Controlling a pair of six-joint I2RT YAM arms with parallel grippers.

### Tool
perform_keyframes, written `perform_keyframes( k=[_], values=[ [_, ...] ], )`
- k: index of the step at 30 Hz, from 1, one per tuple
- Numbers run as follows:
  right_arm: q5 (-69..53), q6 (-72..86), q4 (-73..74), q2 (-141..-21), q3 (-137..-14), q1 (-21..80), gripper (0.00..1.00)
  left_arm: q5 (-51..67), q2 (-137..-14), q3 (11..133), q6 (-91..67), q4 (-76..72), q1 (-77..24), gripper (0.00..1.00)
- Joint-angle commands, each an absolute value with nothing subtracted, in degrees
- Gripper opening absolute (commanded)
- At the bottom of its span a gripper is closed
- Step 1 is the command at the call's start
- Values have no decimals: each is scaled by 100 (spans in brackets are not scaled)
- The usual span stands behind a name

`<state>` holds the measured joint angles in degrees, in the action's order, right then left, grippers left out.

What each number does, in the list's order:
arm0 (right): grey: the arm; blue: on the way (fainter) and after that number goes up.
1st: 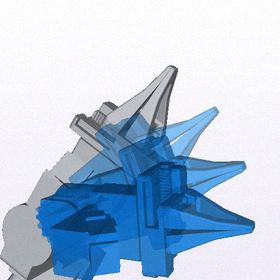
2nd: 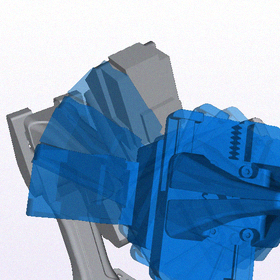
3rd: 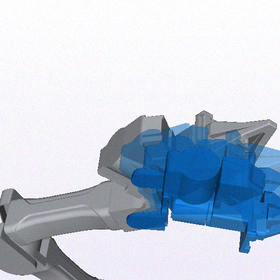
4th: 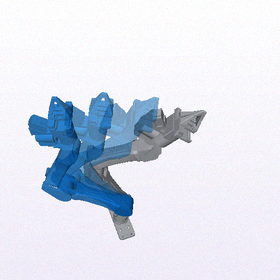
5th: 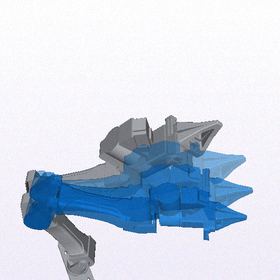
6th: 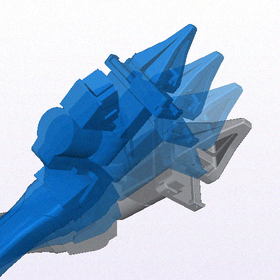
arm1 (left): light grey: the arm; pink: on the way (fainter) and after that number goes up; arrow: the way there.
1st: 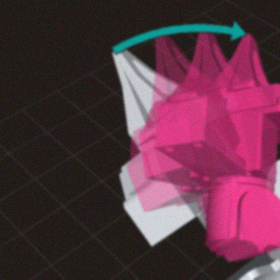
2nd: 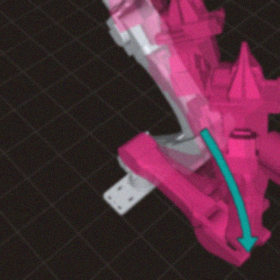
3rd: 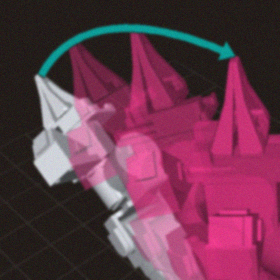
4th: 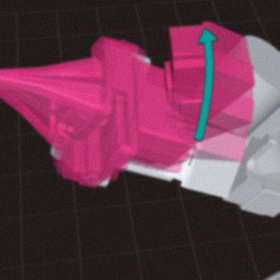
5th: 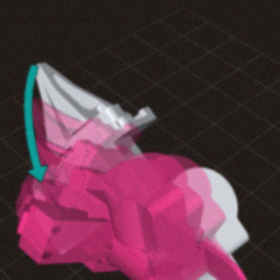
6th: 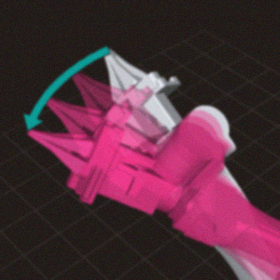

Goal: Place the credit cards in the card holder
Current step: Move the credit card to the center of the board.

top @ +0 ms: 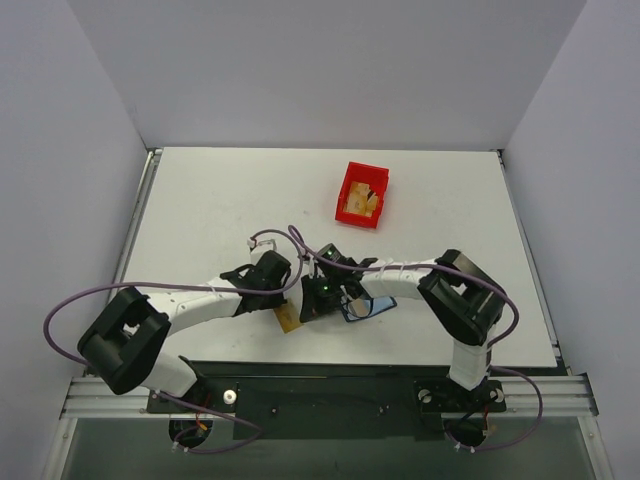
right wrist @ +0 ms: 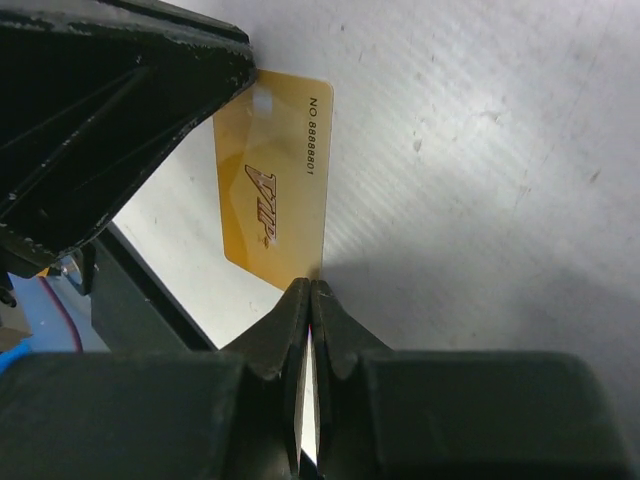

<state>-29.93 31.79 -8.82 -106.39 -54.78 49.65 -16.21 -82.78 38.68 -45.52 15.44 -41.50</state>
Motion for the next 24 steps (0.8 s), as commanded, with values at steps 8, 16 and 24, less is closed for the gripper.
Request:
perform_keyframes(
  k=[8,16,24],
  values=[
    [-3094,3603,-1169,-10231,-4773,5159,0,-1441,-7832,3419,-5018,1925,-4702,0],
    [-2866,3832,-1222,-9827,-4422,5571,0,-1503,-7366,3138,-5352,2118,-5123,0],
    [-2523,4157,-1467,-9501,-4008,5985,0,-1652,-7110,2953,-5686,2171,-5668,0]
  ],
)
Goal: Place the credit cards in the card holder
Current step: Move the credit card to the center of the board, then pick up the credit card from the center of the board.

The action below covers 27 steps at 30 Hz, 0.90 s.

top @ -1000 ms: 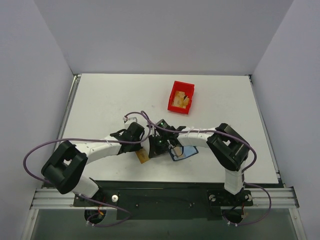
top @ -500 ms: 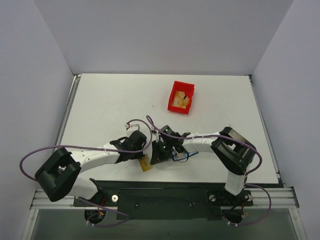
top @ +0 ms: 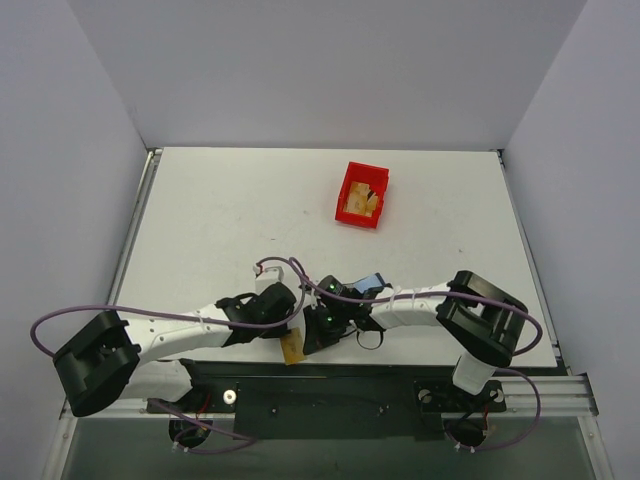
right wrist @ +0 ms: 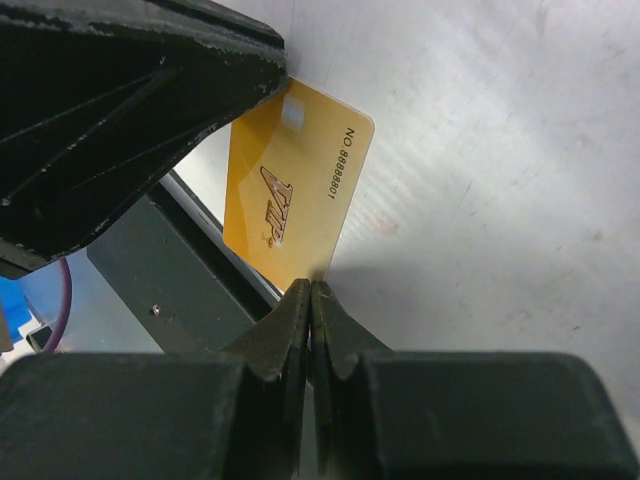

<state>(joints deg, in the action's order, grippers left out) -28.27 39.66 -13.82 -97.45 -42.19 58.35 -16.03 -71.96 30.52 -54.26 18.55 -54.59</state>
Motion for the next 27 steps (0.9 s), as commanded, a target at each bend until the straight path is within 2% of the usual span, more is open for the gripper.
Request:
perform_keyframes(
  k=[1,19,27],
  values=[
    [-2496,4209,-1494,-9492,-3956,6011,0,-1687,-7102,2953,-5747,2188,-5765,0],
    [-1987,4061,-1064,-9123,-4052,6152,0,-1942,-7119,2927,-5924,2233,-6038,0],
    [-1653,4078,-958,-8869,-3999,6161,3,-1898,-7023,2830,-5766,2048,-6038,0]
  ],
)
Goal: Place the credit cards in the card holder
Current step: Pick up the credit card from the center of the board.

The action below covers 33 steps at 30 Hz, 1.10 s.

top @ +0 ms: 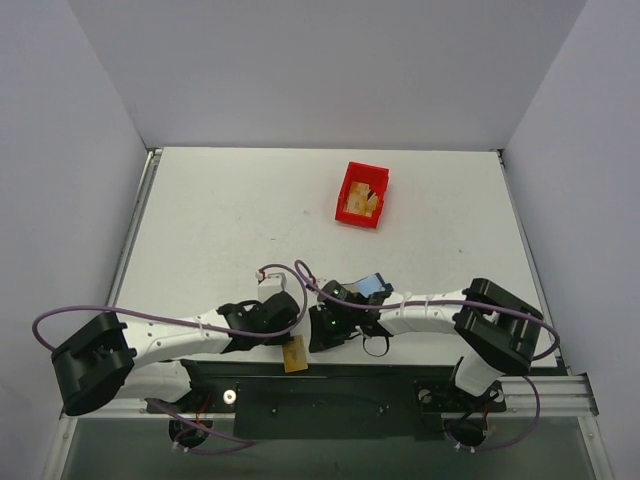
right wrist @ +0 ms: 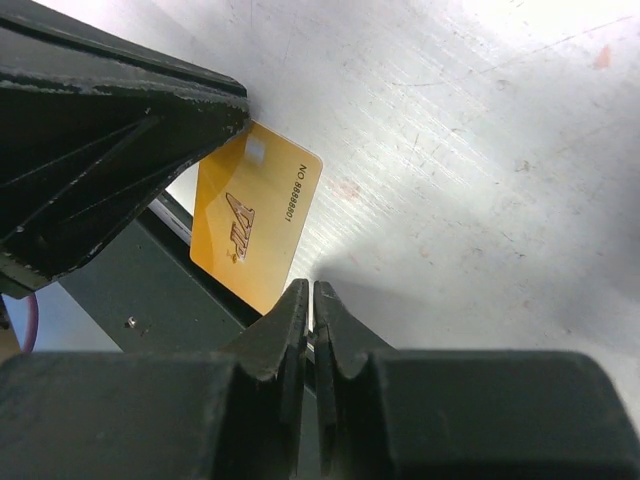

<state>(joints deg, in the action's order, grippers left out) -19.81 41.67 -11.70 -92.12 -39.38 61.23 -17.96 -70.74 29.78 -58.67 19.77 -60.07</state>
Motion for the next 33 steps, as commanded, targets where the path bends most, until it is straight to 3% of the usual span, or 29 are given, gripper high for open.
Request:
perform_keyframes(
  k=[1,18,33],
  values=[
    [-1583,4078,-923,-8825,-3999,6161,4,-1898,-6979,2813,-5731,2039,-6038,0],
    [-1397,4517,-1054,-8306,-3780,6196,7,-1802,-6803,2821,-5353,1960,-6038,0],
    [-1968,5703,-2372,-8253,-2928,6223,25,-1784,-6601,2760,-5405,2048,-6038,0]
  ],
)
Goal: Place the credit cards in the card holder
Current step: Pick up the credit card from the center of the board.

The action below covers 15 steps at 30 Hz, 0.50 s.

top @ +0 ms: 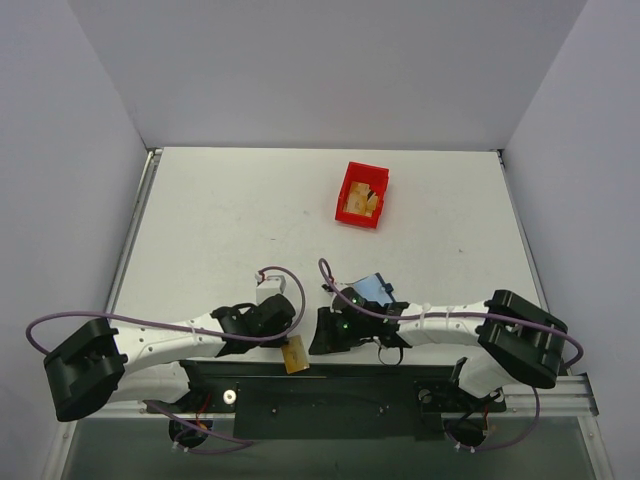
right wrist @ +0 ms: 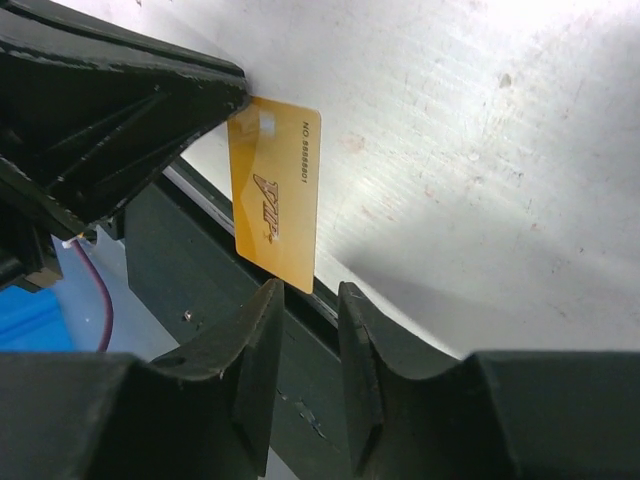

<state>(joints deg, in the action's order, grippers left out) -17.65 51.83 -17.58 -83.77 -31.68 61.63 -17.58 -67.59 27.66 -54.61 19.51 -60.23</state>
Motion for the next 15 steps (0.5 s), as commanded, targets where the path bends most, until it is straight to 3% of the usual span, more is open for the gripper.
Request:
perform_keyframes(
  k=[1,8,15],
  values=[
    [-1986,5756,-2495,-8244,-2901,6240,27,-1784,-6592,2760,-5405,2074,-6038,0],
    [-1776,6204,-2725,-8200,-2646,6565,34,-1802,-6653,2804,-5309,2039,-6038,0],
    [-1723,6644,-3190,-8481,-2400,6680,35,-1819,-6715,2821,-5212,2004,-6038,0]
  ],
)
